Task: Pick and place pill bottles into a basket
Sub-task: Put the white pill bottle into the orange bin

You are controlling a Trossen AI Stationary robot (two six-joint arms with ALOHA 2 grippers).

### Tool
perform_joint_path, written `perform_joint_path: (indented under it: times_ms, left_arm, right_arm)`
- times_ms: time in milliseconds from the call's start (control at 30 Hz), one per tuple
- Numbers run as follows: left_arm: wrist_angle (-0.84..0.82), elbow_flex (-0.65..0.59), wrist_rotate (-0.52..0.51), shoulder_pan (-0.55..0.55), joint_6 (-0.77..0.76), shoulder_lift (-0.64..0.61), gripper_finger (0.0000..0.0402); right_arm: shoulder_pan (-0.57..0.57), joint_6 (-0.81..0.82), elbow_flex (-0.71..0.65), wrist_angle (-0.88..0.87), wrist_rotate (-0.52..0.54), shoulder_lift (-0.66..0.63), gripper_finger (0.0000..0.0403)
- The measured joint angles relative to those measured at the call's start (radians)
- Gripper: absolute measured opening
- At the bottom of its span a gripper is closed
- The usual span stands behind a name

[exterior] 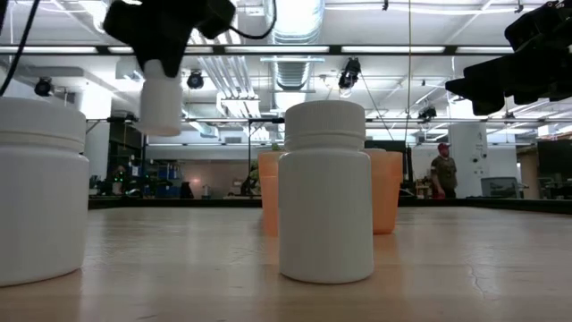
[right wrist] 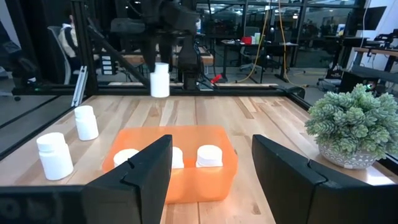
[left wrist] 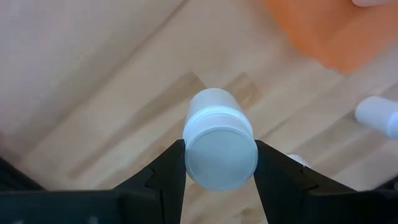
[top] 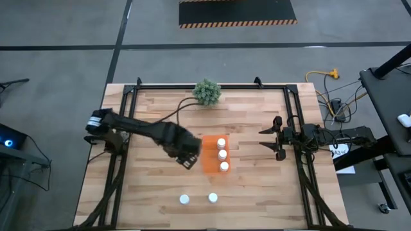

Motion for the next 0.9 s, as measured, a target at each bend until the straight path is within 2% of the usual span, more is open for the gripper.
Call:
perform_joint_path:
  times_ms: [133, 467, 667, 900]
  left_arm:
    - [-0.057, 0.122, 0.001, 0.041, 0.130, 0.090, 0.0144]
    - [-0.059, 0.376, -0.001, 0.123, 0.380, 0.258, 0.0144]
    - [-0.045, 0.452, -0.001, 0.175, 0.462, 0.316, 0.0144]
    - [-0.039, 0.475, -0.030, 0.225, 0.509, 0.353, 0.0144]
  right_arm:
    - [0.000, 0.000, 0.000, 0.000, 0.000, 0.000, 0.0210]
    - [0.000, 0.001, 0.000, 0.000, 0.000, 0.000, 0.0210]
    - [0.000, 0.001, 0.000, 0.000, 0.000, 0.000, 0.0210]
    - [0.000, 0.001, 0.000, 0.000, 0.000, 0.000, 0.0210]
